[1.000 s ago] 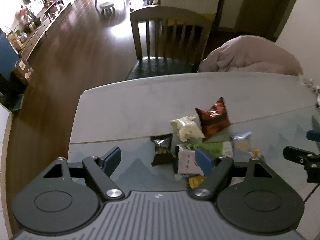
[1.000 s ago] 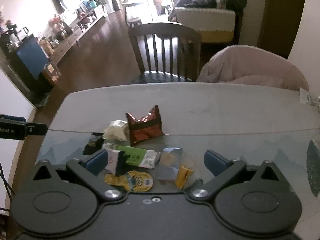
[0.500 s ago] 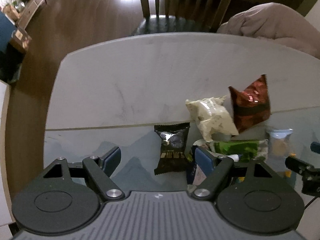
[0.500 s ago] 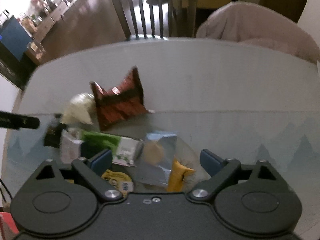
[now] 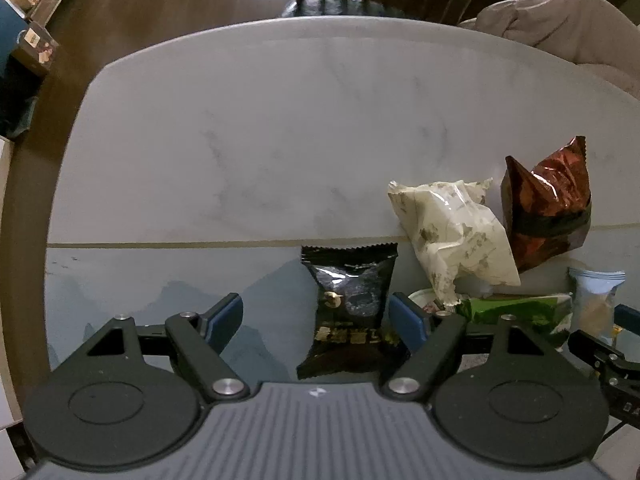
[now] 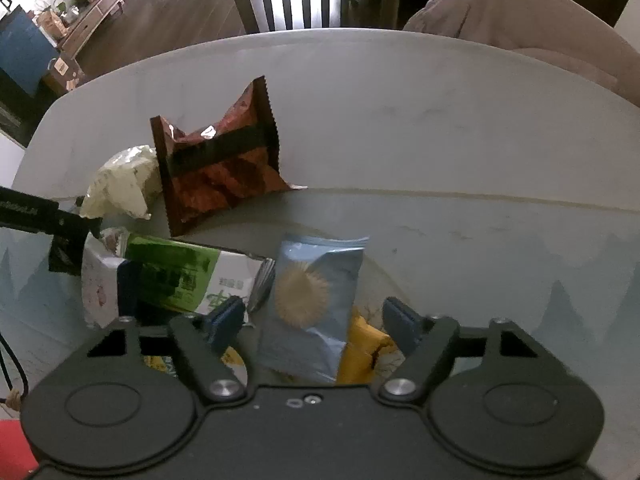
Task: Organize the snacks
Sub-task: 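Grasp the black snack packet with the left tool while the right tool grasps the clear bag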
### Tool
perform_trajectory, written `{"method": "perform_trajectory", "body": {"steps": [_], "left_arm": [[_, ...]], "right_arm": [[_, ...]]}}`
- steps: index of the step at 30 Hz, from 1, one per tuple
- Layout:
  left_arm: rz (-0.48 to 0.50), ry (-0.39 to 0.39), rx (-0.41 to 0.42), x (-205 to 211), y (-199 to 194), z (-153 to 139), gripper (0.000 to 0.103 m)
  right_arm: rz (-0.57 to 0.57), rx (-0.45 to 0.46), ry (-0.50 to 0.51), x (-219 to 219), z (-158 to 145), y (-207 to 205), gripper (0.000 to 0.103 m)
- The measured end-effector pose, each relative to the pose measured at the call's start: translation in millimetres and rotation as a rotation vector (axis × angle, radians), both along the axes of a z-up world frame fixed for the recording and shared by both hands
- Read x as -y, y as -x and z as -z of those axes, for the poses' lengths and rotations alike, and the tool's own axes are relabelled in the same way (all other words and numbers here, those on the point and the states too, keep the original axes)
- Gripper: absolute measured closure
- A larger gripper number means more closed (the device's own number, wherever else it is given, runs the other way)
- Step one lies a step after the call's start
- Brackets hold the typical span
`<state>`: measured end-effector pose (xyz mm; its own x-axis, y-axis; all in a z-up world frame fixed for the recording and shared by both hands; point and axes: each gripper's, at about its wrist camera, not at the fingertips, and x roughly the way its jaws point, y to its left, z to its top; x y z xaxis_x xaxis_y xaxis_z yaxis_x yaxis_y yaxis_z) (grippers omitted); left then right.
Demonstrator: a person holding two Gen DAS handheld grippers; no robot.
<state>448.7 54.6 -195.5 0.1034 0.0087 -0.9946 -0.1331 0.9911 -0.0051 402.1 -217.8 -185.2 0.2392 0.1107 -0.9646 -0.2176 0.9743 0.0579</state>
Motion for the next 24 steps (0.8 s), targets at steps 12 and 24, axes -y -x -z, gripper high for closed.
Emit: {"method": "perform_trajectory", "body": {"steps": [12,24], "left_arm": [[-0.008,0.050,-0.016,1.9,2.0,12.5,0.064],[-0.049,0.049,0.027,-2.7,18.5,6.9,0.069]], "right_arm": [[-0.002,0.020,-0.049,9.3,-13.0,2.8,0.054],[0.047,0.057,-0.116,34.5,-23.4,9.4,0.079]]}}
